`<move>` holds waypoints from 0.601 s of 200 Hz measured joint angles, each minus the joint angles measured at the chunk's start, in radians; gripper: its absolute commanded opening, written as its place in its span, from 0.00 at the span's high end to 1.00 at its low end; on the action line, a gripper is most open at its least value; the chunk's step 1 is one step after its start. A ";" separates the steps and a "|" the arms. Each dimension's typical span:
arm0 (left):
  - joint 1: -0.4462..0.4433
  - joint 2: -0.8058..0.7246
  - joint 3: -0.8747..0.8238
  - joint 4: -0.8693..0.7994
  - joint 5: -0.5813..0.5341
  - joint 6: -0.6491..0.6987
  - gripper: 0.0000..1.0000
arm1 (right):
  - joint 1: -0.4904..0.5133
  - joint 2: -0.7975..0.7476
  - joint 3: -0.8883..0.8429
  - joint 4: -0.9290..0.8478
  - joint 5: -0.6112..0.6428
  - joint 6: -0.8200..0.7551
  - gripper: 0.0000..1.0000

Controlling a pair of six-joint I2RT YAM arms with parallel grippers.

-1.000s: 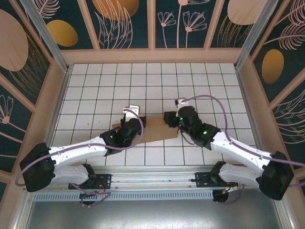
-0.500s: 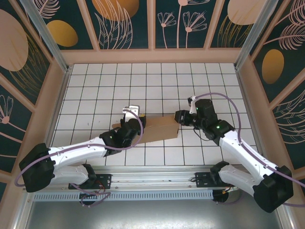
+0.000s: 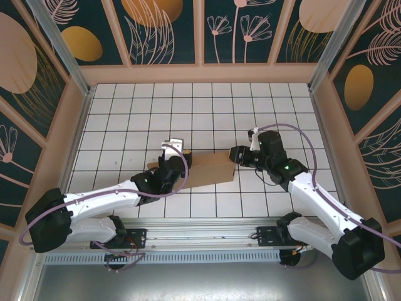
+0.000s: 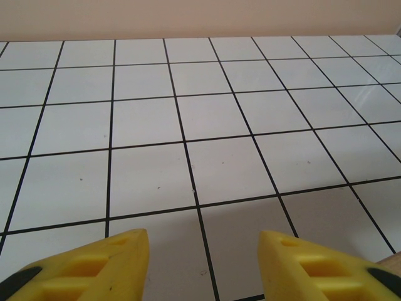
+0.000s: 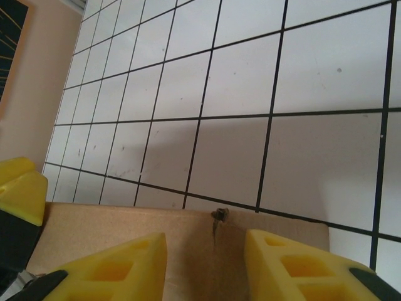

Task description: Fold the paper box

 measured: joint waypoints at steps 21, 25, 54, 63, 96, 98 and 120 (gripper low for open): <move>0.000 0.000 0.000 0.000 0.000 0.000 0.51 | 0.000 -0.013 -0.017 -0.005 -0.001 0.008 0.60; 0.000 0.000 0.000 0.000 0.000 0.000 0.51 | 0.000 -0.014 -0.019 -0.003 -0.002 0.011 0.61; 0.000 0.001 0.000 0.000 0.000 0.003 0.51 | -0.003 -0.015 -0.042 0.036 -0.021 0.043 0.61; 0.000 0.001 0.000 0.000 -0.001 0.003 0.51 | -0.004 -0.015 -0.050 0.053 -0.030 0.056 0.60; 0.000 0.003 -0.001 0.000 -0.006 0.003 0.51 | -0.016 -0.004 -0.068 0.099 -0.069 0.090 0.60; 0.000 0.003 -0.001 0.000 -0.006 0.003 0.51 | -0.016 -0.003 -0.068 0.100 -0.069 0.090 0.60; 0.000 0.002 -0.003 0.000 -0.007 0.003 0.51 | -0.012 -0.005 -0.027 0.029 -0.027 0.065 0.59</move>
